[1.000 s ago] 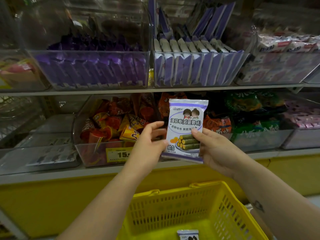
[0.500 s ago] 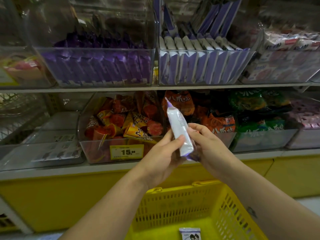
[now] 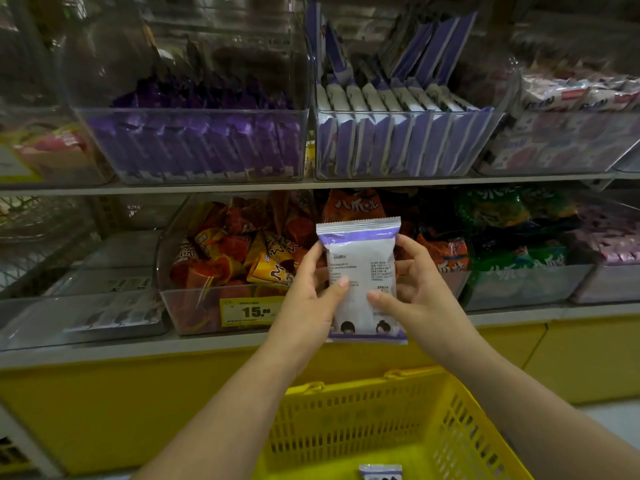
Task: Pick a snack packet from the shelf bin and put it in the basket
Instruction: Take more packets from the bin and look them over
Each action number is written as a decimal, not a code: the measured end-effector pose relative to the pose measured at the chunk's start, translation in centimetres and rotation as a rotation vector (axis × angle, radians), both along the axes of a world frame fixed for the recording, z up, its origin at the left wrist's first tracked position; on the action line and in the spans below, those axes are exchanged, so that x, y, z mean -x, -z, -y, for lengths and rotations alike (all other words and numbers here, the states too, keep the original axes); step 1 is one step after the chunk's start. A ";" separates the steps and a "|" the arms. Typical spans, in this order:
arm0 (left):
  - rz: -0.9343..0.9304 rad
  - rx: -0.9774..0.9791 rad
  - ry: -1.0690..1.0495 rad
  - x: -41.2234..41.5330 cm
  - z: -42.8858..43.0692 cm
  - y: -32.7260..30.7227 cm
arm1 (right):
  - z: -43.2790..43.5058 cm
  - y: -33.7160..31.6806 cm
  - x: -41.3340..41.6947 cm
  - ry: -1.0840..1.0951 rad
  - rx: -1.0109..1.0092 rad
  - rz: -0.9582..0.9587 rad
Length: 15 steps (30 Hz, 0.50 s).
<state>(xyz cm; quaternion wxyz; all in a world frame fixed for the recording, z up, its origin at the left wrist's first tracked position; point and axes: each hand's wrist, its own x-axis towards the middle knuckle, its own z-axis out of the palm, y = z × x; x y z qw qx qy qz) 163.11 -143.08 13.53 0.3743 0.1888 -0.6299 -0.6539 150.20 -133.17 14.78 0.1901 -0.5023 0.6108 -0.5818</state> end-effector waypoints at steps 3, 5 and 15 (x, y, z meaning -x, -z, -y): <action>-0.073 -0.021 -0.020 0.1 0.2 -0.1 | -0.2 -0.1 -0.4 0.016 0.036 -0.110; -0.138 -0.069 0.000 0.2 0.3 -0.2 | -0.3 -0.2 -0.8 0.014 0.068 -0.156; -0.426 -0.569 0.095 -0.8 2.1 -1.0 | -1.4 -1.5 -1.5 0.037 0.152 -0.106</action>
